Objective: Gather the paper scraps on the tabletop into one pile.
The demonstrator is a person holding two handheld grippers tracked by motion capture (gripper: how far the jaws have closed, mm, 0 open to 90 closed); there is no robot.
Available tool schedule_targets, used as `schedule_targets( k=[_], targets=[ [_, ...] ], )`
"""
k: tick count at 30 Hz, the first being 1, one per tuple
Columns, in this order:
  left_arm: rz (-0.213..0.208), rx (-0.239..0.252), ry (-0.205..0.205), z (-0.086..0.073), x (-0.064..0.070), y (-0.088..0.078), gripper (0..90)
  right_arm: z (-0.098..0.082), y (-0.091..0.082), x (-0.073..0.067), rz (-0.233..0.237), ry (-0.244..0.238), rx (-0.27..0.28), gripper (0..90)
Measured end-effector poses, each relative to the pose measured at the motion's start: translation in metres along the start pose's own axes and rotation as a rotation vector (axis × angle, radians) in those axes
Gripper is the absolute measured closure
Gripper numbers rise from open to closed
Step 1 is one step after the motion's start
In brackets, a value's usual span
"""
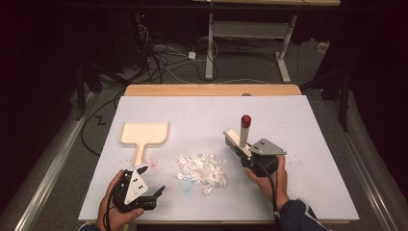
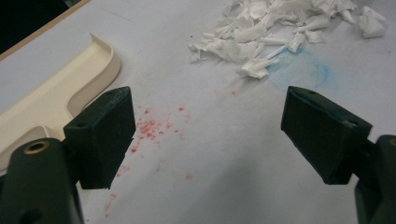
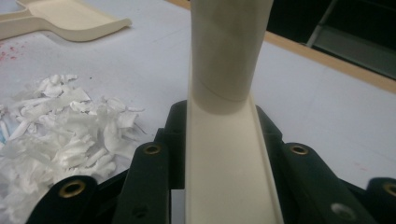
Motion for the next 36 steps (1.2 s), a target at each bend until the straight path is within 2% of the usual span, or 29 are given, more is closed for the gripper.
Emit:
schedule_targets(
  k=[2,5,8,9,12,15,17,19,22,23,25,26,27,29,31,33,34,36],
  targets=[
    [0.001,0.002,0.0,0.0,0.0,0.0,17.0,-0.003,0.014,-0.009,0.014,-0.027,-0.016,68.1],
    [0.001,0.0,-0.003,-0.002,-0.001,-0.001,17.0,0.0,0.021,-0.03,0.056,-0.095,-0.009,68.0],
    [0.0,-0.001,-0.005,-0.002,-0.001,-0.001,17.0,0.002,0.024,-0.051,0.119,-0.1,-0.003,67.8],
    [0.0,0.0,-0.004,-0.002,0.0,-0.001,17.0,0.004,0.024,-0.056,0.13,-0.115,-0.002,67.7],
    [0.001,-0.002,-0.003,-0.002,0.0,-0.001,17.0,0.009,0.021,-0.068,0.162,-0.118,0.006,68.0],
    [0.0,-0.003,-0.003,-0.001,0.0,0.0,17.0,0.015,0.017,-0.072,0.18,-0.129,0.026,68.1],
    [0.002,-0.001,-0.009,-0.001,-0.001,-0.001,17.0,0.019,0.015,-0.067,0.161,-0.128,0.034,68.1],
    [0.007,0.007,-0.019,-0.001,-0.002,-0.002,17.0,0.025,0.012,-0.061,0.136,-0.116,0.051,68.1],
    [0.025,0.019,-0.031,-0.001,-0.007,-0.006,17.0,0.034,0.003,-0.058,0.127,-0.096,0.077,68.0],
    [0.037,0.029,-0.031,0.0,-0.01,-0.008,17.0,0.039,-0.002,-0.061,0.147,-0.078,0.088,68.0],
    [0.051,0.048,-0.056,0.001,-0.014,-0.011,17.0,0.051,-0.013,-0.074,0.192,-0.045,0.117,68.0],
    [0.053,0.049,-0.074,0.0,-0.015,-0.013,17.0,0.058,-0.019,-0.083,0.219,-0.032,0.138,68.0],
    [0.062,0.05,-0.075,0.0,-0.017,-0.014,17.0,0.063,-0.022,-0.094,0.254,-0.023,0.155,68.0],
    [0.079,0.06,-0.087,-0.001,-0.02,-0.017,17.0,0.068,-0.022,-0.115,0.292,0.014,0.166,68.0],
    [0.095,0.074,-0.105,-0.002,-0.024,-0.021,17.0,0.063,-0.016,-0.139,0.337,0.049,0.167,68.0],
    [0.096,0.086,-0.126,-0.004,-0.027,-0.024,17.0,0.053,-0.006,-0.163,0.374,0.057,0.135,68.1],
    [0.095,0.087,-0.134,-0.005,-0.029,-0.024,17.0,0.049,-0.001,-0.174,0.401,0.057,0.113,68.1],
    [0.09,0.087,-0.14,-0.005,-0.029,-0.024,17.0,0.042,0.008,-0.189,0.408,0.033,0.083,68.1]
  ],
)
Point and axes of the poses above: each handheld gripper's, and its own axes: y roughly forward along the jaws, z roughly out of its top, x roughly to its right, the point moved 10 cm from there along y, roughly forward along the jaws, and after that the axes turned 5 degrees about -x, right-handed, at the moved point
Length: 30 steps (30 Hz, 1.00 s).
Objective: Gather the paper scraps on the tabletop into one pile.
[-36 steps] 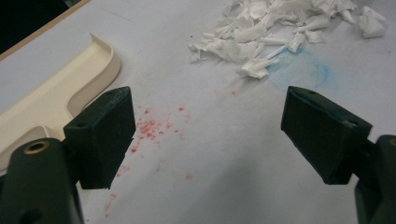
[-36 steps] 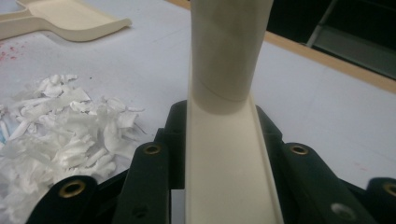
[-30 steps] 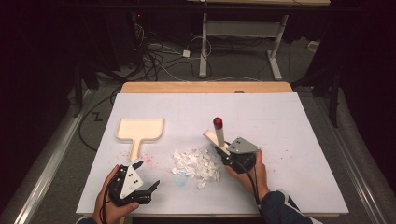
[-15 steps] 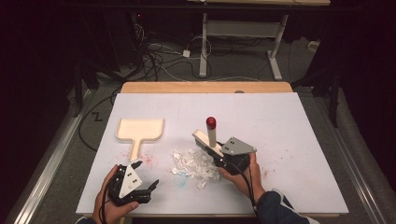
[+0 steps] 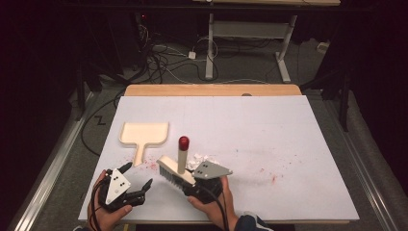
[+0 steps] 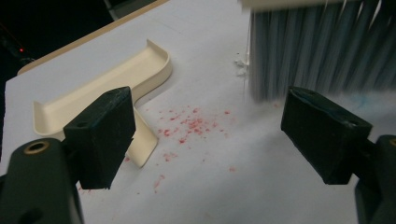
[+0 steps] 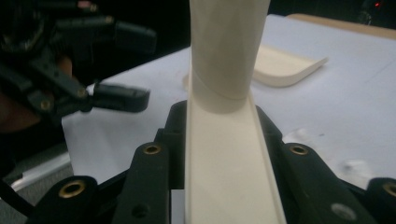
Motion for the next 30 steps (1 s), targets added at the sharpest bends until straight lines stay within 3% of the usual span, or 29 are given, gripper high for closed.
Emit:
schedule_targets(
  k=[3,6,11,16,21,24,27,30],
  targets=[
    [-0.01,0.001,0.014,0.001,0.003,0.001,17.0,-0.011,0.013,-0.005,-0.01,-0.03,-0.052,68.1],
    [-0.021,-0.004,0.006,0.0,0.003,0.003,17.0,-0.012,0.013,0.007,-0.054,-0.015,-0.059,68.1],
    [-0.032,-0.01,0.019,0.001,0.007,0.004,17.0,-0.02,-0.002,0.041,-0.13,0.019,-0.084,68.0],
    [-0.046,-0.023,0.027,0.002,0.012,0.009,17.0,-0.018,-0.021,0.057,-0.157,0.019,-0.077,68.1],
    [-0.045,-0.039,0.058,0.001,0.017,0.011,17.0,-0.011,-0.04,0.062,-0.15,-0.019,-0.054,68.0],
    [-0.033,-0.035,0.044,0.002,0.014,0.01,17.0,-0.004,-0.04,0.063,-0.151,0.01,-0.035,68.1],
    [-0.027,-0.027,0.03,0.002,0.011,0.01,17.0,0.01,-0.03,0.047,-0.112,0.034,0.006,68.0],
    [-0.031,-0.028,0.029,0.002,0.011,0.01,17.0,0.019,-0.007,0.034,-0.112,0.01,0.01,68.0]
  ],
)
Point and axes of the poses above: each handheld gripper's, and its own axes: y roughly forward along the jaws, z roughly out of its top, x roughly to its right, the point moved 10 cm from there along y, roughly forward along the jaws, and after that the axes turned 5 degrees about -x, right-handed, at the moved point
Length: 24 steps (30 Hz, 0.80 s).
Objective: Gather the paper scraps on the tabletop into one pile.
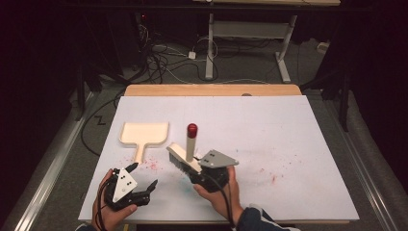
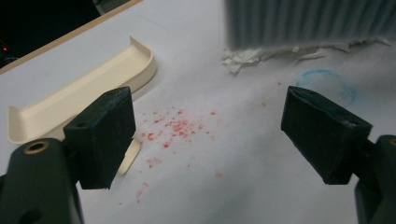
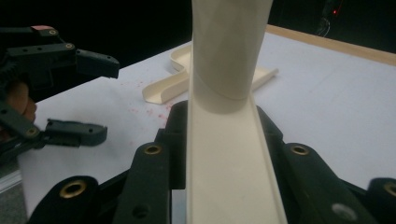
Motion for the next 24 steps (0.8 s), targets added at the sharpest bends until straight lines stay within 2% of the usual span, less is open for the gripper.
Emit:
schedule_targets(
  k=[4,6,9,11,13,17,19,20,22,24],
  targets=[
    [-0.011,0.0,0.006,-0.002,0.001,-0.001,17.0,-0.004,0.029,-0.005,-0.042,-0.031,-0.044,68.1],
    [-0.015,-0.001,0.005,-0.002,0.002,-0.001,17.0,-0.01,0.038,0.001,-0.086,-0.043,-0.077,68.1],
    [-0.02,-0.004,0.004,-0.002,0.002,0.0,17.0,-0.014,0.04,0.015,-0.141,-0.008,-0.096,68.1],
    [-0.02,-0.007,0.009,-0.002,0.003,0.0,17.0,-0.016,0.033,0.024,-0.153,0.016,-0.119,68.1],
    [-0.024,-0.007,0.016,-0.002,0.005,0.0,17.0,-0.018,0.024,0.03,-0.173,0.008,-0.125,68.1],
    [-0.028,-0.016,0.022,-0.001,0.007,0.003,17.0,-0.024,0.004,0.04,-0.173,0.043,-0.14,68.1],
    [-0.022,-0.02,0.045,0.0,0.008,0.003,17.0,-0.021,-0.008,0.039,-0.161,0.036,-0.118,68.1],
    [-0.027,-0.027,0.037,-0.001,0.009,0.004,17.0,-0.019,-0.014,0.038,-0.155,0.025,-0.108,68.1],
    [-0.022,-0.025,0.055,0.0,0.008,0.004,17.0,-0.013,-0.027,0.036,-0.122,0.012,-0.077,68.0],
    [-0.029,-0.034,0.042,-0.002,0.01,0.005,17.0,-0.008,-0.041,0.039,-0.108,0.009,-0.05,68.0]
  ],
)
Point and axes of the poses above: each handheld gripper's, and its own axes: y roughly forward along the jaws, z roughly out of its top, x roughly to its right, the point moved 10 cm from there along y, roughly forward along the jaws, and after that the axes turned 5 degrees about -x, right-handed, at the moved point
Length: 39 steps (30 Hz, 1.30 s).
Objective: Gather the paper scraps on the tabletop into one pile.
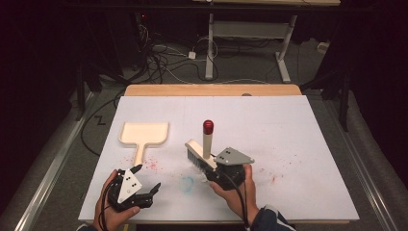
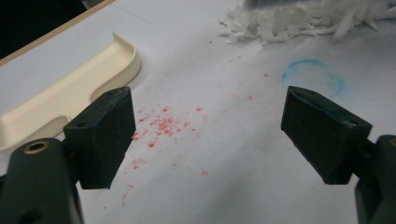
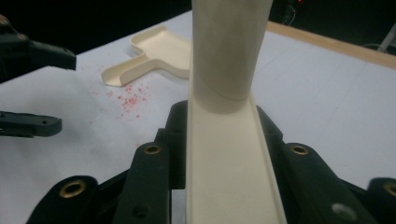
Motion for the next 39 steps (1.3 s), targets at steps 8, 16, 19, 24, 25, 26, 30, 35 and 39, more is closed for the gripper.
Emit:
schedule_targets(
  k=[8,16,19,24,25,26,30,35,39],
  targets=[
    [0.003,-0.007,0.026,0.0,0.002,0.002,17.0,-0.005,-0.061,0.027,0.062,-0.067,0.031,68.0],
    [0.0,-0.016,0.04,-0.001,0.004,0.003,17.0,-0.057,-0.102,0.064,0.092,-0.122,-0.085,68.0],
    [-0.002,-0.021,0.045,-0.001,0.005,0.004,17.0,-0.081,-0.108,0.066,0.132,-0.147,-0.144,68.1],
    [-0.01,-0.033,0.044,-0.002,0.007,0.006,17.0,-0.104,-0.098,0.056,0.197,-0.169,-0.2,68.1],
    [-0.009,-0.036,0.049,-0.002,0.007,0.006,17.0,-0.103,-0.095,0.053,0.202,-0.181,-0.195,68.1],
    [-0.009,-0.037,0.052,-0.002,0.007,0.006,17.0,-0.1,-0.092,0.051,0.208,-0.191,-0.186,68.1],
    [-0.013,-0.031,0.052,-0.002,0.007,0.006,17.0,-0.089,-0.071,0.044,0.186,-0.225,-0.15,68.1],
    [-0.017,-0.026,0.047,-0.002,0.006,0.006,17.0,-0.075,-0.041,0.033,0.178,-0.251,-0.121,68.2],
    [-0.022,-0.029,0.046,-0.002,0.005,0.008,17.0,-0.064,-0.026,0.032,0.175,-0.241,-0.091,68.3]
  ],
)
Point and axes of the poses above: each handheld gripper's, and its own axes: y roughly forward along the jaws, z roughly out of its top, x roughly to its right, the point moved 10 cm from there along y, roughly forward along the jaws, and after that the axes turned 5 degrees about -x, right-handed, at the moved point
